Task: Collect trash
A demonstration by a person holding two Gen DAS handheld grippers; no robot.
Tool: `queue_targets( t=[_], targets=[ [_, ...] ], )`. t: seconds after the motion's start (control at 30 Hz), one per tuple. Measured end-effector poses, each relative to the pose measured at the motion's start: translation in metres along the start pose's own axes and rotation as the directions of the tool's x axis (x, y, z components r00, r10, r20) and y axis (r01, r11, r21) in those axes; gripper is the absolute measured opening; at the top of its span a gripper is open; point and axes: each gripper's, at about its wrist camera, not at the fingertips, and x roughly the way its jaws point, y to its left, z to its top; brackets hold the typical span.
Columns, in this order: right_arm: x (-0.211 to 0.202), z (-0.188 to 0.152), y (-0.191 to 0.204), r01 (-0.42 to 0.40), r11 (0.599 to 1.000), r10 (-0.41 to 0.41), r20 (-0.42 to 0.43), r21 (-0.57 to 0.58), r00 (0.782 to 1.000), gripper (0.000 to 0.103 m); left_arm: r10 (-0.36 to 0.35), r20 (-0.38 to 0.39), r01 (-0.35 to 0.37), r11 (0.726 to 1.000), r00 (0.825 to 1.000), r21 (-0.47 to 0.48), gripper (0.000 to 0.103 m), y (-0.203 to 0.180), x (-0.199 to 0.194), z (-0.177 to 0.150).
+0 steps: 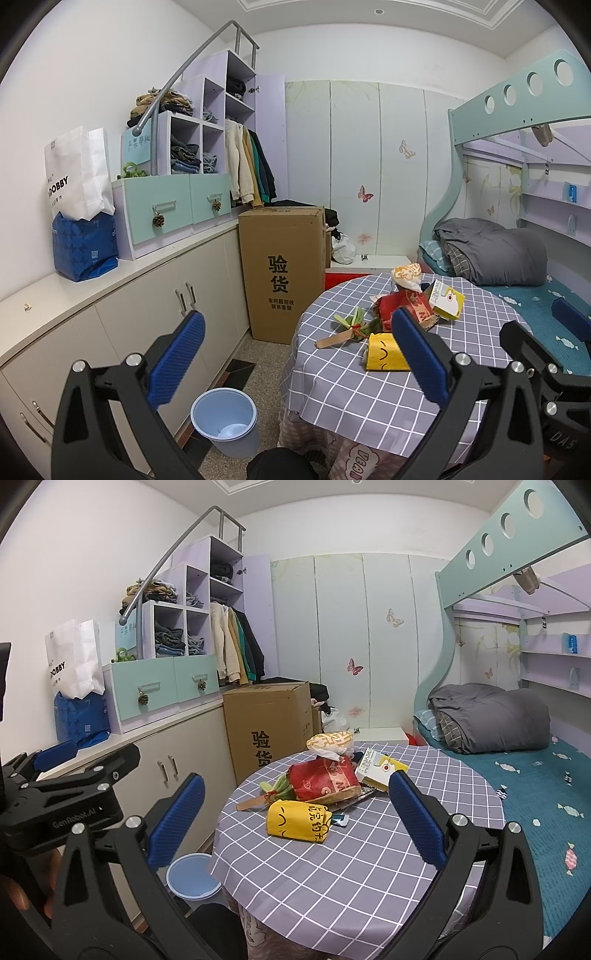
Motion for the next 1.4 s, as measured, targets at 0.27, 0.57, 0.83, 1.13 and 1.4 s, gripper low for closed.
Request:
queue_targets(
  t=[0.27,0.57,0.83,1.13,1.4],
  targets=[
    [0.0003,0.0014,0.001,-0.006,1.0,0.006,-0.003,0.0,1.0,0.097,0.001,0.0,-0.001,1.0,1.0,-0.001,0.099,-0.0017,-0.0002,-0.0008],
    [0.0007,0.0015,0.0015,-0.008,1.0,0.008,-0.005,0.002,1.0,0.097,0.001,0.0,-0.001,1.0,1.0,0.0,0.099,-0.0018,-0.0004,-0.0007],
    [0.0014,0.0001,0.0031,-0.013,1.0,0.013,-0.009,0.002,1.0,0.097,0.0,-0.001,0.0,1.0,1.0,0.002,0.099,-0.0024,-0.0006,0.0002],
    [0.0004,-0.0011,0.0038,-0.014,1.0,0.014,-0.012,0.006,1.0,0.097,-0.001,-0.003,0.001,1.0,1.0,0.004,0.099,-0.0033,-0.0003,-0.0001],
    [0.001,-0.0037,-0.0004,-0.002,1.0,0.003,-0.02,0.016,1.0,0.097,-0.003,-0.008,0.003,1.0,1.0,0.008,0.099,-0.0054,0.0014,-0.002]
  ],
)
